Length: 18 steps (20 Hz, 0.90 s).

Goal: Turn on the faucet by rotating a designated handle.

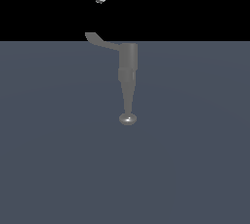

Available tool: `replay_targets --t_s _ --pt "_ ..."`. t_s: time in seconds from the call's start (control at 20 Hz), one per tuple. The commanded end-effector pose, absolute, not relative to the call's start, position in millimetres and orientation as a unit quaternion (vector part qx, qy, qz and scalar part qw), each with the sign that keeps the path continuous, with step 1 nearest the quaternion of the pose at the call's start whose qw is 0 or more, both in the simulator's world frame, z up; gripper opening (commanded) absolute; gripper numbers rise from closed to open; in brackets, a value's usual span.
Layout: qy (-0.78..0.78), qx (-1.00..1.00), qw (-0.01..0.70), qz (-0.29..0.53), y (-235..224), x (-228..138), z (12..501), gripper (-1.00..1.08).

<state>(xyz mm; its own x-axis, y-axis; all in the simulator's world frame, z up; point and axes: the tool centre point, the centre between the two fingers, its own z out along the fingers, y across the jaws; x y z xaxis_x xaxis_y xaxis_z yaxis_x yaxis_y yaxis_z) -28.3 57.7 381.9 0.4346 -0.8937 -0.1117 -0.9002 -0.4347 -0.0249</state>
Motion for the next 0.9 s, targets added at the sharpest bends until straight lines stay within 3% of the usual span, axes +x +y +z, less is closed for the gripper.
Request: replay_targets --t_s 0.0,0.85 --pt "0.558 -0.828 0.036 0.040 61 -18 373 -1.00" --pt "0.708 -0.706 0.006 0.012 84 35 313 -1.00"
